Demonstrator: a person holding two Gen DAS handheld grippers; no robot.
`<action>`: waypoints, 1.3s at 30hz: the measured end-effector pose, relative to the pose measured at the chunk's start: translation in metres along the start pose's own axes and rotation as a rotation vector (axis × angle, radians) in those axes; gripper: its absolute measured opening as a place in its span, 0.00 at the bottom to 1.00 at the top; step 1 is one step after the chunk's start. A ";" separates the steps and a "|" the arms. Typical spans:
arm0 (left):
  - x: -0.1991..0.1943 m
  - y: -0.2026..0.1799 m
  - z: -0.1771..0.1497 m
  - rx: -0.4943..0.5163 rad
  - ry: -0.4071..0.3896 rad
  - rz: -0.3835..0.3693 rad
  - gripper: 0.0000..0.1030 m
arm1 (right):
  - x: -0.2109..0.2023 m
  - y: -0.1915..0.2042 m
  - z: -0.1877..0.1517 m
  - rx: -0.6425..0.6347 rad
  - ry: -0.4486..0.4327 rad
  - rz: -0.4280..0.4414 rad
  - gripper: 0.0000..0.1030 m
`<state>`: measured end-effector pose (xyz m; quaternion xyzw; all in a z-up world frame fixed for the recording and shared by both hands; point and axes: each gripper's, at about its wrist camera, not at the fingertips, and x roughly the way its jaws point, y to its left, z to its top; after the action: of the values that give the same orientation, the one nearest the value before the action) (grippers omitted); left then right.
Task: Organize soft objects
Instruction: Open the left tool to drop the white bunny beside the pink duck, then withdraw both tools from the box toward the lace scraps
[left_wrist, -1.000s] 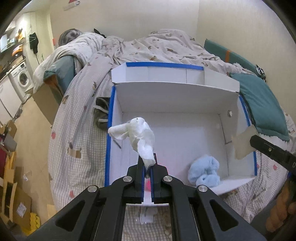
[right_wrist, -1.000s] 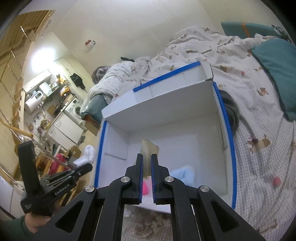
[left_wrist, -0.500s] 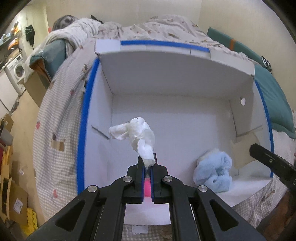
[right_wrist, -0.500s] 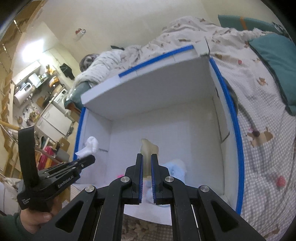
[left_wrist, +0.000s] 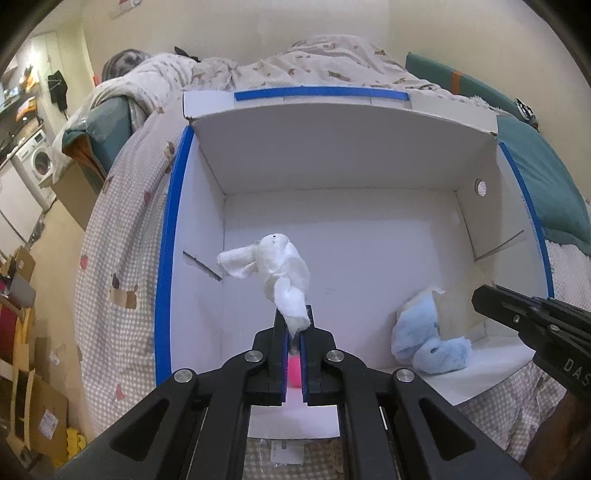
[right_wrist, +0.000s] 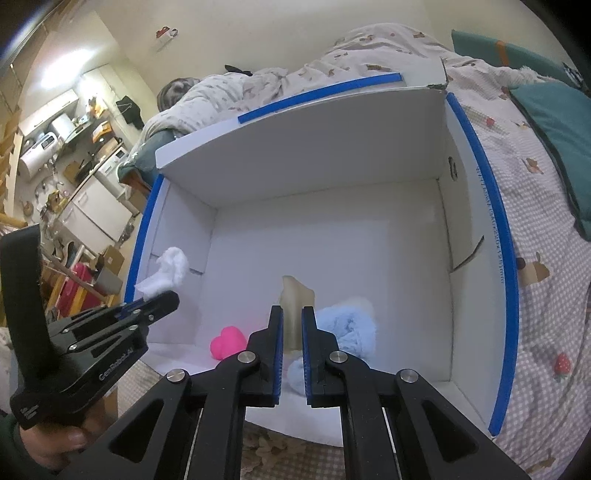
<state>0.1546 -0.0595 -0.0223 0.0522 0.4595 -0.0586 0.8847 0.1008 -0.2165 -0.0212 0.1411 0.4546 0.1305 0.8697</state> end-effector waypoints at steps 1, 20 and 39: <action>-0.001 0.000 0.001 0.001 -0.004 0.003 0.05 | 0.000 -0.001 0.000 0.002 -0.001 -0.002 0.09; 0.002 0.003 -0.002 -0.002 -0.002 0.042 0.61 | -0.007 -0.008 0.005 0.049 -0.048 0.012 0.35; 0.003 0.007 -0.003 -0.020 0.011 0.060 0.61 | -0.010 -0.011 0.005 0.084 -0.057 -0.020 0.77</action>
<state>0.1555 -0.0520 -0.0263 0.0572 0.4632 -0.0272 0.8840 0.1007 -0.2312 -0.0147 0.1766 0.4360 0.0983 0.8769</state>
